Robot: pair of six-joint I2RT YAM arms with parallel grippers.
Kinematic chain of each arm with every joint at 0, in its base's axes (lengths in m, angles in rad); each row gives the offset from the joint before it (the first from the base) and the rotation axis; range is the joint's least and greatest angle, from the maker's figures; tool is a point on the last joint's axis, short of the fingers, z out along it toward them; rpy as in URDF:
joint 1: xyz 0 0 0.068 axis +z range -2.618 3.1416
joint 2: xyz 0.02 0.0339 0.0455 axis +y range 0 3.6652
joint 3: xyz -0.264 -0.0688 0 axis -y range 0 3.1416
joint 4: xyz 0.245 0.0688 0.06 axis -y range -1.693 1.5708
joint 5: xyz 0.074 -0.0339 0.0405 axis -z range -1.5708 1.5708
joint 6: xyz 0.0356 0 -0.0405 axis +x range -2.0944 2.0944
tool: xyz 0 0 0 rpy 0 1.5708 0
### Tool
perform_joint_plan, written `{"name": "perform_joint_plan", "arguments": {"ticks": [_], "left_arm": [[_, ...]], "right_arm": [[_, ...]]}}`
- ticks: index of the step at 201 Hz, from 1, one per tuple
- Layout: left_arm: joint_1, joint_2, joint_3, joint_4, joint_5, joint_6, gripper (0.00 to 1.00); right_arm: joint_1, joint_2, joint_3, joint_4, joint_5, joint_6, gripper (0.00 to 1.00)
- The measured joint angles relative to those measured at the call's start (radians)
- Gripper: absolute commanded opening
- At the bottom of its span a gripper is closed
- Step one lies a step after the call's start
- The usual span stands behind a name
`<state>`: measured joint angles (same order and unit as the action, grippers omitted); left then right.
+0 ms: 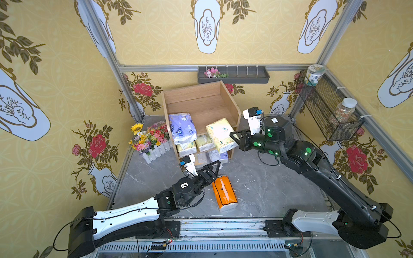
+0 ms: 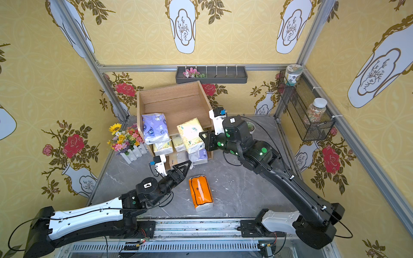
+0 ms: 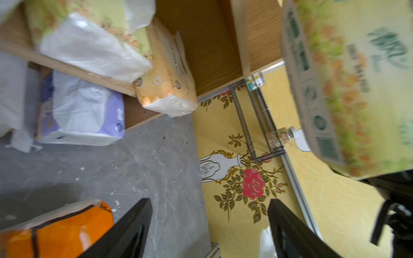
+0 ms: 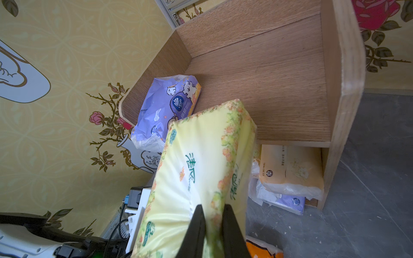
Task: Remove the tissue boxes from the shelf
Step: Pick up a box of tissues from the shelf.
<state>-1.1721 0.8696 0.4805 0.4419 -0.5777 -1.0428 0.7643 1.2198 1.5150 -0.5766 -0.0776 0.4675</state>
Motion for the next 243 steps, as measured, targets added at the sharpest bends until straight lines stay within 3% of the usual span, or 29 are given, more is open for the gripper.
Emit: {"name": "perform_joint_plan", "arguments": {"ticks": [30, 95, 123, 165, 202, 243], "left_arm": [[0.000, 0.002, 0.035, 0.088, 0.018, 0.019, 0.89], [0.000, -0.024, 0.067, 0.084, -0.003, -0.012, 0.93], [0.000, 0.005, 0.083, 0.106, -0.006, -0.013, 1.00], [0.032, 0.068, 0.121, 0.102, -0.006, -0.071, 1.00], [0.053, 0.116, 0.126, 0.116, 0.029, -0.122, 0.77], [0.056, 0.157, 0.145, 0.135, 0.063, -0.163, 0.69]], "right_arm": [[0.000, -0.012, -0.003, -0.002, -0.002, 0.000, 0.00], [-0.007, -0.071, -0.040, -0.058, 0.055, -0.005, 0.00], [-0.007, -0.076, -0.066, -0.090, 0.004, -0.021, 0.00], [-0.006, -0.125, -0.122, -0.084, -0.097, -0.024, 0.00], [-0.005, -0.156, -0.163, -0.081, -0.134, -0.023, 0.00], [-0.006, -0.177, -0.196, -0.081, -0.136, -0.018, 0.00]]}}
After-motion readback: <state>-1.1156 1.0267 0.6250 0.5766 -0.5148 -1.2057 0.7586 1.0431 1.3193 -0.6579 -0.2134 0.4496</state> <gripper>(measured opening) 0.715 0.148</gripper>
